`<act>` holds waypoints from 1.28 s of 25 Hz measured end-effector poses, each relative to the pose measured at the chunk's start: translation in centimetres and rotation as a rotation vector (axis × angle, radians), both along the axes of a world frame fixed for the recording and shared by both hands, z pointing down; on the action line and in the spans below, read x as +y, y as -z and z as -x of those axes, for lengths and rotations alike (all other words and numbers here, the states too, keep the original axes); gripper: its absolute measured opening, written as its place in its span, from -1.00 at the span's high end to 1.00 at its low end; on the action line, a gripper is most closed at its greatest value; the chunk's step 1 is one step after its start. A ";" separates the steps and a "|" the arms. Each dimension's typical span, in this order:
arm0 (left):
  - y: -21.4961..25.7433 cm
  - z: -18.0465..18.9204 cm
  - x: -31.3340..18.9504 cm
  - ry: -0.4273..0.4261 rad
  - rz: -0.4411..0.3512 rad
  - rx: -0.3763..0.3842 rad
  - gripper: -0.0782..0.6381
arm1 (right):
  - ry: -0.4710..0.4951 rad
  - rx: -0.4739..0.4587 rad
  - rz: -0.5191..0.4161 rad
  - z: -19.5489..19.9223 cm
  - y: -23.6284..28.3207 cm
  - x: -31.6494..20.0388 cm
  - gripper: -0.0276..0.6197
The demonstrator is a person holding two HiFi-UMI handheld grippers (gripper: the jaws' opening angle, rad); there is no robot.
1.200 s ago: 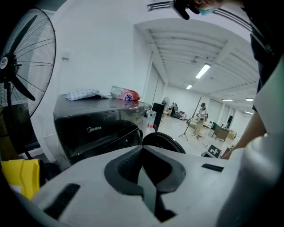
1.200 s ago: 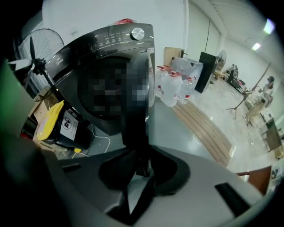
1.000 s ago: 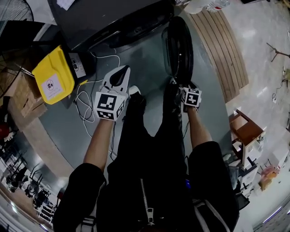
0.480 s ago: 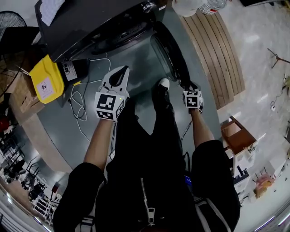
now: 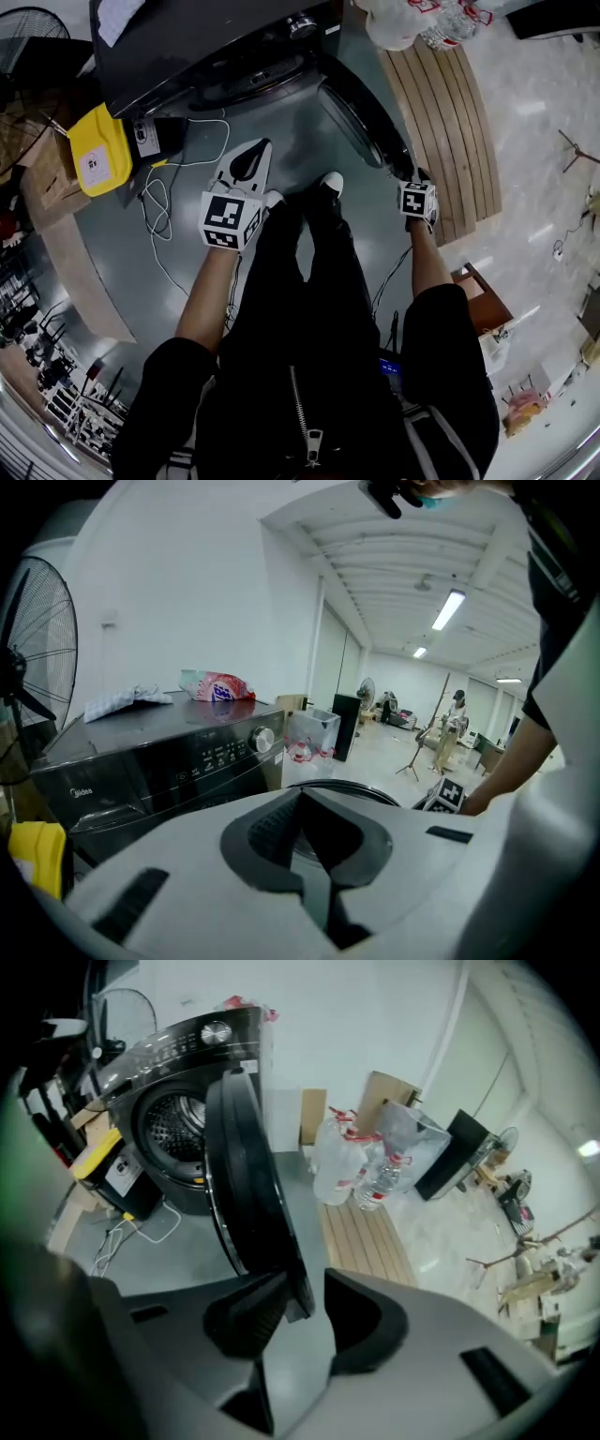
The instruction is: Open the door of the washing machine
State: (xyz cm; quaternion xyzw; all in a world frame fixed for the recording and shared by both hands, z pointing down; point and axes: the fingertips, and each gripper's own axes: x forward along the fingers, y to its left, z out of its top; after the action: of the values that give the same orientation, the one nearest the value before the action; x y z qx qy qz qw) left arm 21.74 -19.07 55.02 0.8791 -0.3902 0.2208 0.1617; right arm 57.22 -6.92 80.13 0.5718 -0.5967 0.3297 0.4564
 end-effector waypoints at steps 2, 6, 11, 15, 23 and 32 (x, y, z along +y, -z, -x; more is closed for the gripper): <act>0.7 0.8 -0.1 0.023 -0.014 0.002 0.77 | -0.083 0.028 -0.010 -1.7 0.6 -0.4 0.57; 2.5 3.7 1.5 0.072 -0.025 0.012 0.77 | -0.202 -0.016 -0.031 -0.4 2.7 2.0 0.63; 4.3 8.3 2.9 0.165 -0.067 0.026 0.77 | -0.053 -0.104 -0.182 6.8 8.1 -2.5 0.86; 5.3 12.2 4.4 0.236 -0.079 0.040 0.77 | 0.073 -0.230 -0.336 15.6 14.9 -6.9 0.90; 11.9 17.1 4.7 0.291 -0.203 0.077 0.77 | 0.393 -0.436 -0.643 32.5 31.5 -11.5 0.90; 18.1 19.7 5.1 0.292 -0.341 0.101 0.77 | 0.456 -0.546 -0.835 39.3 42.1 -9.9 0.91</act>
State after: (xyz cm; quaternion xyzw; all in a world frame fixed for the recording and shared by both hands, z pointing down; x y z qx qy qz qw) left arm 2.01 -13.96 36.91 0.8378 -0.5365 0.0817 0.0603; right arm 17.94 -16.79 38.05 0.4540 -0.8825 0.0941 0.0791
